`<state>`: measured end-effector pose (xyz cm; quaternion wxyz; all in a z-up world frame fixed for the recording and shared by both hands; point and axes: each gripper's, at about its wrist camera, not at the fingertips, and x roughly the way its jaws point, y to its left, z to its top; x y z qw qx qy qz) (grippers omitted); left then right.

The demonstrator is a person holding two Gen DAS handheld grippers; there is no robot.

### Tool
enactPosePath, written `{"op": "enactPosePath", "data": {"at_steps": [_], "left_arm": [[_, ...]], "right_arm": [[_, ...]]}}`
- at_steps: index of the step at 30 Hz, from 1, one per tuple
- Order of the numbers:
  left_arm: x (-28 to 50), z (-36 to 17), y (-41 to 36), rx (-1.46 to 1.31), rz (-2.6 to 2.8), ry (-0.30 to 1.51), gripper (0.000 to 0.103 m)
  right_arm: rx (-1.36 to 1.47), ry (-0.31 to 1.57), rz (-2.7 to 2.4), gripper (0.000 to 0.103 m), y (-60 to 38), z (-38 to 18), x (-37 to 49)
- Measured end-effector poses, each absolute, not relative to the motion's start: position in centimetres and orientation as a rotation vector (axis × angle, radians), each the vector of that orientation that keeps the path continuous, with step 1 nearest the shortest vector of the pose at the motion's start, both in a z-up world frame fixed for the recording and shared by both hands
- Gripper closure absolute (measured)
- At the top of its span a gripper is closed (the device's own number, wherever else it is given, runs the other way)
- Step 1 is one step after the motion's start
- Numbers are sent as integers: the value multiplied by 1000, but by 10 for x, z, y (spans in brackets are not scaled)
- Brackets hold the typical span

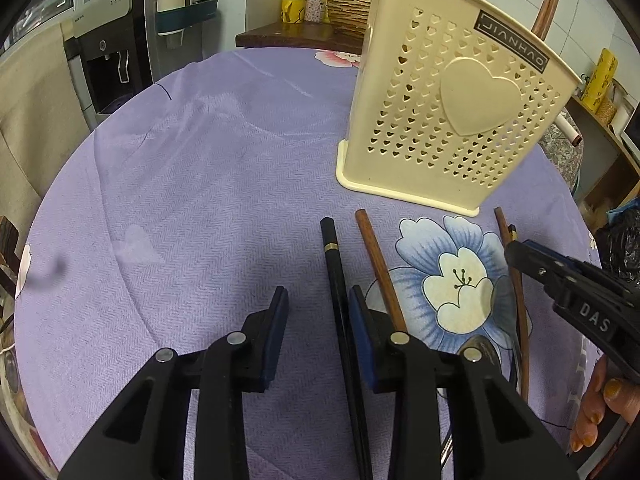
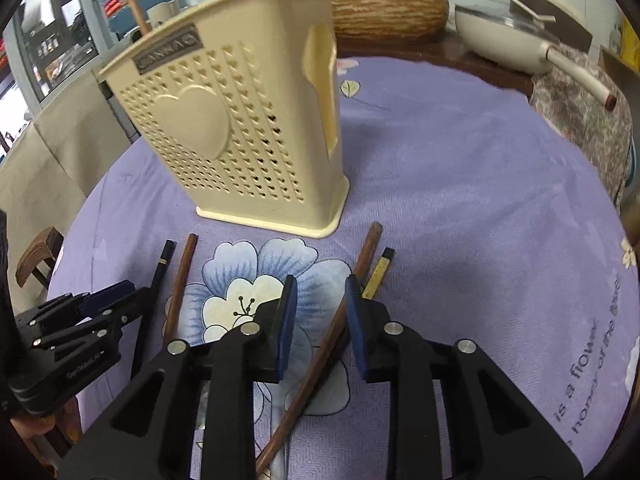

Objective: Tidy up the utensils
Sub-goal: 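Move both open grippers down to the chopsticks and pens beside the holder, then close left gripper on a black pen while right gripper closes on a chopstick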

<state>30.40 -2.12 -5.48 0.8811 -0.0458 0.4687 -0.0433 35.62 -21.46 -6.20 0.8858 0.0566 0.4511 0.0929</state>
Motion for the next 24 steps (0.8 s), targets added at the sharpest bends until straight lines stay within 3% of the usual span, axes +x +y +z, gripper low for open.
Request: {"op": "enactPosePath", "data": {"at_steps": [19, 24], "left_arm": [[309, -53, -27, -68, -77, 989, 73], [312, -53, -29, -53, -69, 998, 93]], "right_arm": [[51, 963, 75, 87, -204, -77, 385], [45, 946, 55, 92, -201, -77, 381]]}}
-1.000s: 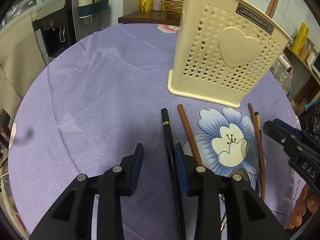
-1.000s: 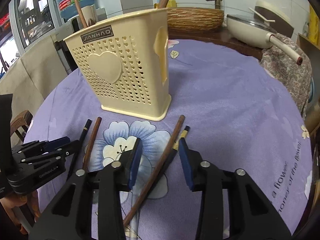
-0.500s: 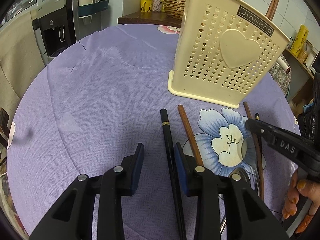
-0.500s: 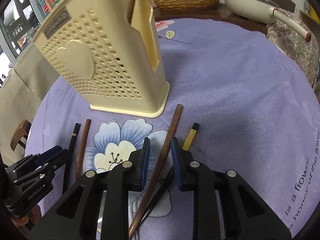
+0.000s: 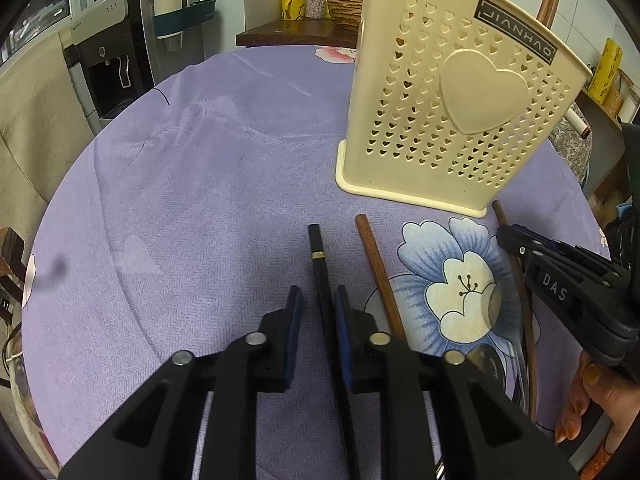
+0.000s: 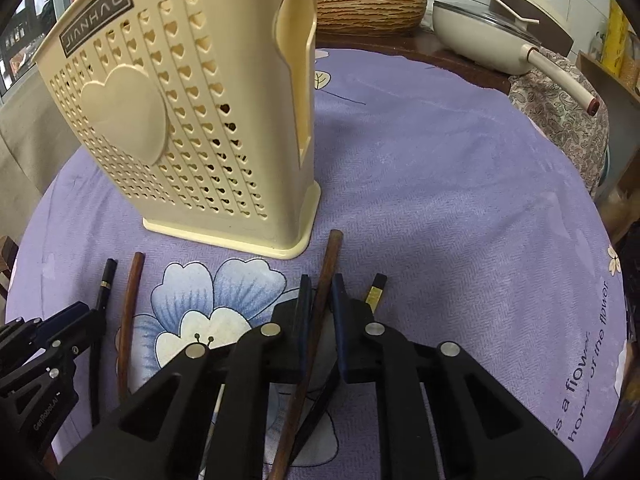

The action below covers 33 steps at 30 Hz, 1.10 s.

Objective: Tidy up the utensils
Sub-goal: 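Close left gripper on a black pen while right gripper closes on a chopstick, then lift the black pen with left gripper while right gripper lifts the chopstick above the holder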

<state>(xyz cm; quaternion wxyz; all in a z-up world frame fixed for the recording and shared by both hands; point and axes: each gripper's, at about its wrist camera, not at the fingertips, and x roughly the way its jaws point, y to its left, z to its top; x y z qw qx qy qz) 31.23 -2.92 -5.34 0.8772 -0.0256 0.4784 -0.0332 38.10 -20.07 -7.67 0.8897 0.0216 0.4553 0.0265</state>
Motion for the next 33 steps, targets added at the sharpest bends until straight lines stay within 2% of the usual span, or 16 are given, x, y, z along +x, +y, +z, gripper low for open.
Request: {"op": "enactPosePath", "data": {"at_steps": [20, 26, 33], "left_arm": [[311, -45, -25, -136, -113, 987, 96], [295, -13, -21, -158, -152, 901, 96], [268, 36, -14, -166, -200, 778, 96]], "right_arm": [[292, 928, 164, 95, -231, -64, 375], [340, 861, 242, 95, -241, -38, 351], [273, 740, 323, 95, -249, 18, 317]]}}
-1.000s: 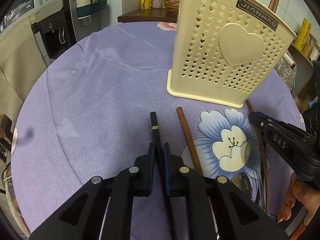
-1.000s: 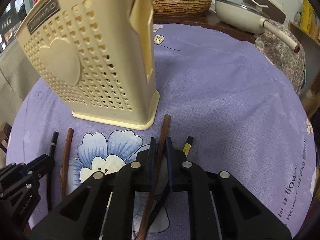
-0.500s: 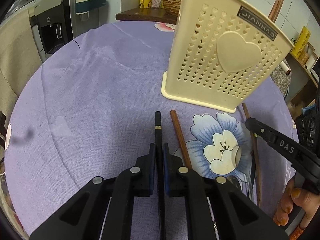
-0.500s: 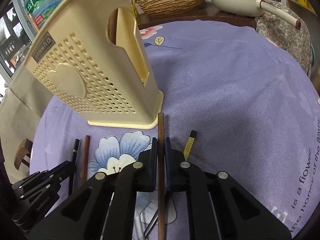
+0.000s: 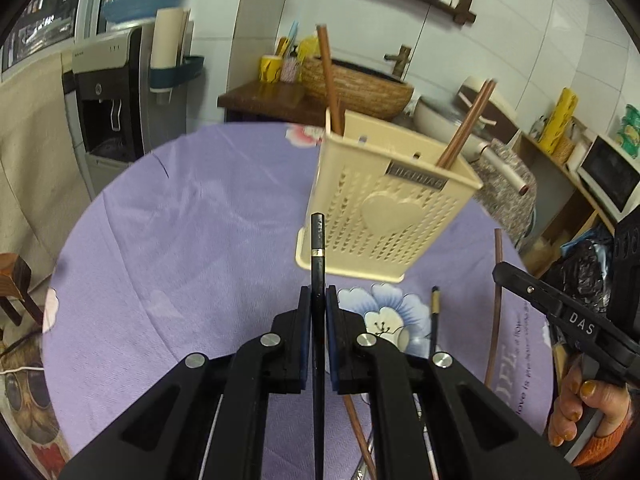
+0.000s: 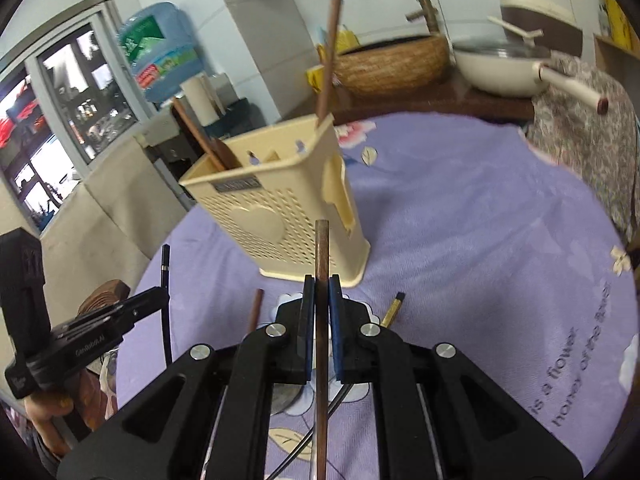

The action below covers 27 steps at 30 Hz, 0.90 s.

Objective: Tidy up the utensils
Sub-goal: 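Lift the black pen with left gripper while right gripper lifts the chopstick above the holder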

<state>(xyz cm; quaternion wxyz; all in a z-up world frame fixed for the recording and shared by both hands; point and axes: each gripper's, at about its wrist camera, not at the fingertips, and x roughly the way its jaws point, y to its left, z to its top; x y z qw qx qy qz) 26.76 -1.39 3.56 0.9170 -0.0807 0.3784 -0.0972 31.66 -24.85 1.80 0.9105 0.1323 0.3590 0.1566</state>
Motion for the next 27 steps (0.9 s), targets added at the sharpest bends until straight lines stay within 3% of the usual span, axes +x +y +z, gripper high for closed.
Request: {"op": "enactPosePath", "data": {"at_steps": [10, 27], "left_arm": [[245, 74, -3, -164, -231, 690, 96], [243, 95, 1, -162, -239, 648, 96]], "right_arm": [[195, 644, 382, 95, -261, 70, 268], [185, 587, 383, 95, -277, 95, 258]]}}
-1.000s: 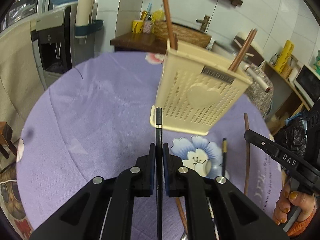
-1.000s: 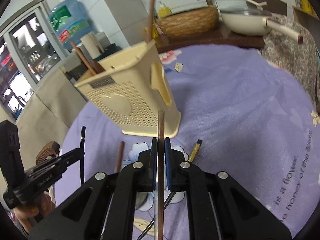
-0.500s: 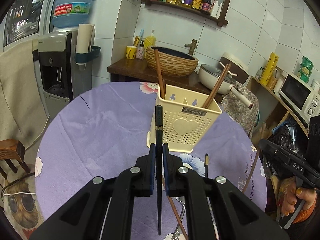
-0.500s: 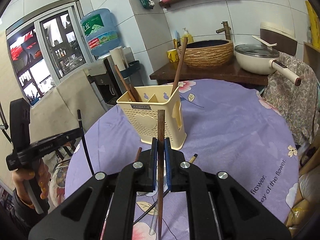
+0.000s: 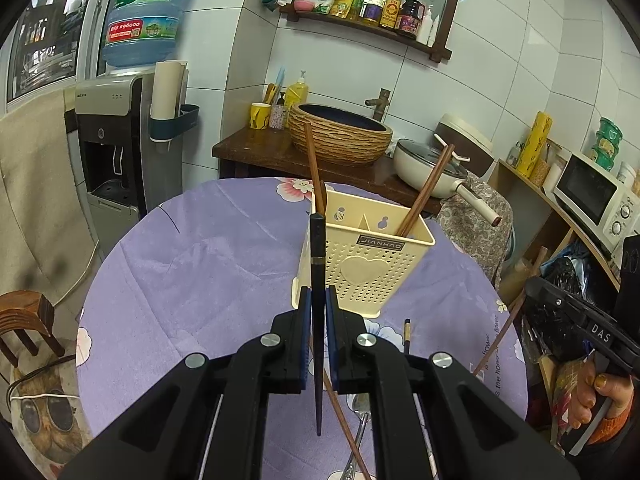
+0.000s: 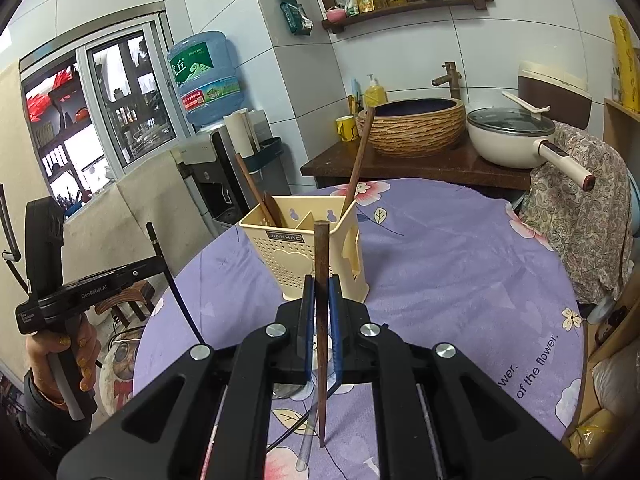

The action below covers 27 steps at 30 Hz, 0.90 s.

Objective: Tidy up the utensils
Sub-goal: 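Lift the black pen with left gripper while right gripper lifts the chopstick above the holder, then lower pen and chopstick into the holder and open both grippers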

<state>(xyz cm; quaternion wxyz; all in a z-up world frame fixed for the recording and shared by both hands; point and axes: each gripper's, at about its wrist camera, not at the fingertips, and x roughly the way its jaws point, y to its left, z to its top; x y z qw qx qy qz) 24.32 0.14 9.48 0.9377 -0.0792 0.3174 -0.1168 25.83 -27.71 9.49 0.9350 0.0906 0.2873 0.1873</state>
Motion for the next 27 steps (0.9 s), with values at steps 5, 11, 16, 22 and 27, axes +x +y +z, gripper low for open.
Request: {"op": "enactPosePath", "data": {"at_steps": [5, 11, 16, 22, 27], "left_arm": [[246, 100, 2, -168, -240, 642, 96], [251, 113, 0, -169, -260, 635, 96], [262, 144, -3, -183, -289, 613, 96], [282, 208, -5, -225, -284, 531, 96], [301, 250, -10, -269, -254, 452, 96]], "right_arm": [[174, 569, 378, 95, -276, 103, 259], [157, 550, 385, 95, -272, 118, 262], [137, 507, 400, 95, -266, 147, 266], [142, 390, 387, 95, -258, 214, 284], [168, 285, 337, 95, -253, 261, 303]]}}
